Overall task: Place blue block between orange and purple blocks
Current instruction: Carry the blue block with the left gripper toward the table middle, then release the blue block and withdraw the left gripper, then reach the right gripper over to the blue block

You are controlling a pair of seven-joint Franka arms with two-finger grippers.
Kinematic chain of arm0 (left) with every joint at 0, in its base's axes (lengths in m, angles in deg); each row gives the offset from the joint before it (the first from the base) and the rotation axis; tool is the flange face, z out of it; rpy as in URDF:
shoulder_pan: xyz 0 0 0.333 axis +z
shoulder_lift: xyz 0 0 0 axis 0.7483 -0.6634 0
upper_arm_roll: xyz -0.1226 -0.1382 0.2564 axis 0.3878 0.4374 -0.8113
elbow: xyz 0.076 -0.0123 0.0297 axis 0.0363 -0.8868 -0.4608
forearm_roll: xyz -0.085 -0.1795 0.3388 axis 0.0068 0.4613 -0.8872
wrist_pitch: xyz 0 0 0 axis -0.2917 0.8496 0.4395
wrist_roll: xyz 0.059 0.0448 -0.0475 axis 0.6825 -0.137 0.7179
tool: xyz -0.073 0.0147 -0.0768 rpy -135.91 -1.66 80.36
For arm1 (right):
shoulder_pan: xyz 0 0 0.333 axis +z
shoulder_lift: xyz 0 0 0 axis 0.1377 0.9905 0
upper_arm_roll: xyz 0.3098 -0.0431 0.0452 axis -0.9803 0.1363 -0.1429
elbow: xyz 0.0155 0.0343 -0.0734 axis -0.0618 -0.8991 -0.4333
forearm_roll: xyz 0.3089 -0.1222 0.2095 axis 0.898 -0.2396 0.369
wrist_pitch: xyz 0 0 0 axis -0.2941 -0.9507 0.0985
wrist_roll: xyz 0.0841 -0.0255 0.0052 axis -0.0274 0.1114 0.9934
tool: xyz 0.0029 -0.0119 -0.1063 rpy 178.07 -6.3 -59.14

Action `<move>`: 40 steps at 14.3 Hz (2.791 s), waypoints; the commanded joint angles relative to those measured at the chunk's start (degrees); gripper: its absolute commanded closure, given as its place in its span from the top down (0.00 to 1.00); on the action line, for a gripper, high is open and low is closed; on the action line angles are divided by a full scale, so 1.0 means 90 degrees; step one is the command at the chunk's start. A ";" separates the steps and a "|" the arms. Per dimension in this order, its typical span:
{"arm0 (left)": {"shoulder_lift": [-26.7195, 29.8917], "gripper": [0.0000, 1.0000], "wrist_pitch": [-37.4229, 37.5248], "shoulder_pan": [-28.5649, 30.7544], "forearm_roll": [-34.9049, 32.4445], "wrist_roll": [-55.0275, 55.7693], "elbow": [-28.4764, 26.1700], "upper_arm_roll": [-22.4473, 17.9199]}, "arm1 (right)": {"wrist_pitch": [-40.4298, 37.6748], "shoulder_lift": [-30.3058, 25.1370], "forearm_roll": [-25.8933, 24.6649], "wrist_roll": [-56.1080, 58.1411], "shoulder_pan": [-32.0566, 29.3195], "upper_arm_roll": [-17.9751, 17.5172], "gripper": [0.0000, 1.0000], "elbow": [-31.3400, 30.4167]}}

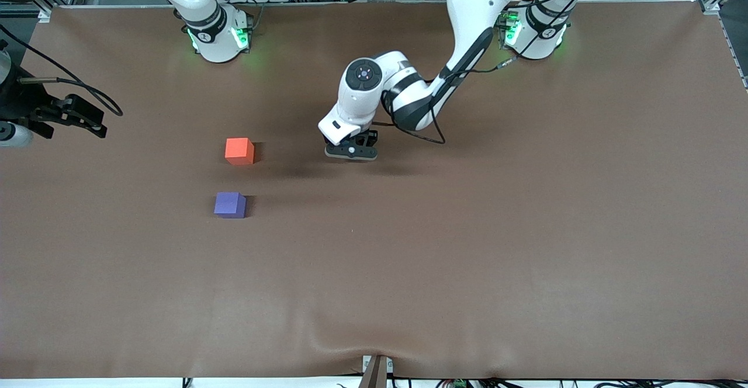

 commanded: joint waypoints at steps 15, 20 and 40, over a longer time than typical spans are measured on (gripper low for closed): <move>0.2968 1.00 0.4079 0.3368 -0.0357 -0.2902 0.0147 -0.0261 | 0.0014 0.0239 0.0085 0.0064 0.0008 -0.0004 1.00 0.0069; 0.3944 1.00 0.4822 0.5002 0.0324 -0.5136 0.0128 -0.0212 | 0.0714 0.1411 0.0162 -0.0013 0.0378 -0.0023 1.00 0.0323; 0.5117 1.00 0.5888 0.4026 0.0492 -0.6718 0.0128 -0.1940 | 0.3775 0.3991 0.0553 -0.3167 0.2848 -0.0024 1.00 0.0168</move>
